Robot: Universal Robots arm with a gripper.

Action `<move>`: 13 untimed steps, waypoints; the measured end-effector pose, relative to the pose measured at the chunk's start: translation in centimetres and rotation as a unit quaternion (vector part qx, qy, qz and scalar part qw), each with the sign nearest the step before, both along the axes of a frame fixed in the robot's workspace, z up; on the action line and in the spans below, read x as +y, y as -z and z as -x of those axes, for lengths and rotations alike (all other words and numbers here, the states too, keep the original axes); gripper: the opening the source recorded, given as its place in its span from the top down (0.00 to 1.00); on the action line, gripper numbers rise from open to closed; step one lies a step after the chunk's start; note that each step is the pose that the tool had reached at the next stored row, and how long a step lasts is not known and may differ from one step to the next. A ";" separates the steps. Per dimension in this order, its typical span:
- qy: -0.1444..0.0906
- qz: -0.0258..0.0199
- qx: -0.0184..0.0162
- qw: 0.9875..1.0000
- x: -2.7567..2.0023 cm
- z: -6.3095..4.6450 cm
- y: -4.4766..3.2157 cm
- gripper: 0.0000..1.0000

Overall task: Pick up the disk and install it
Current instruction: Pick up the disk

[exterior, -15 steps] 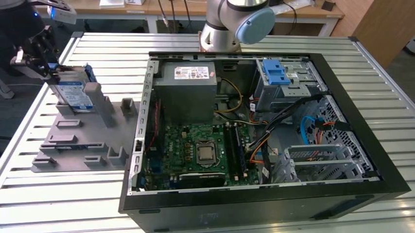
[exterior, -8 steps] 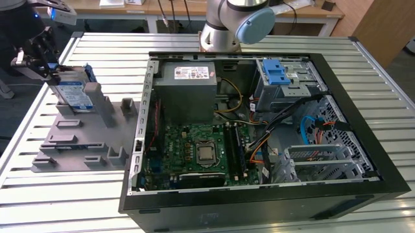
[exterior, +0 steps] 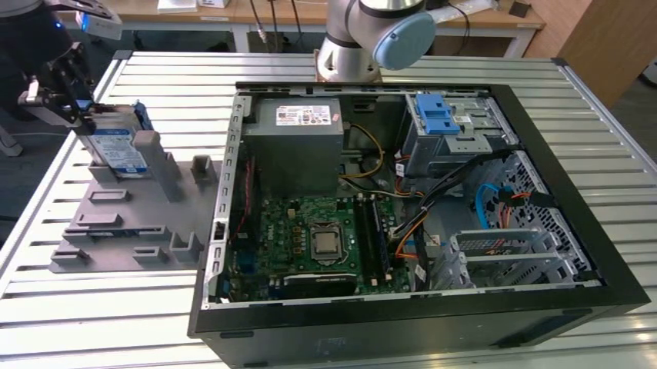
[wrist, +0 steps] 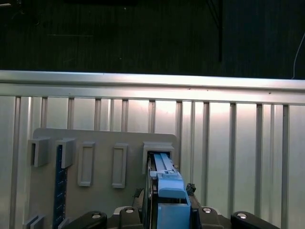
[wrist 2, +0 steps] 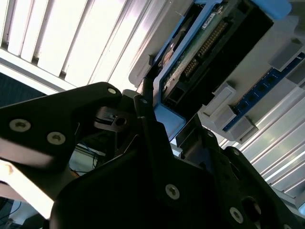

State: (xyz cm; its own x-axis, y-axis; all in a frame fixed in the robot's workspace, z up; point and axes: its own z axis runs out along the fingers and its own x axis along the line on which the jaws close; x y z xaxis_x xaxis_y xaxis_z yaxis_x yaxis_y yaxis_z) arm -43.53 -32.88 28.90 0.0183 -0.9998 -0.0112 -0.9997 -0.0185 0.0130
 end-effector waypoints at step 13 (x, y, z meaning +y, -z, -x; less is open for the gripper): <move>0.012 0.001 0.000 1.000 -0.08 0.0 0.03 0.63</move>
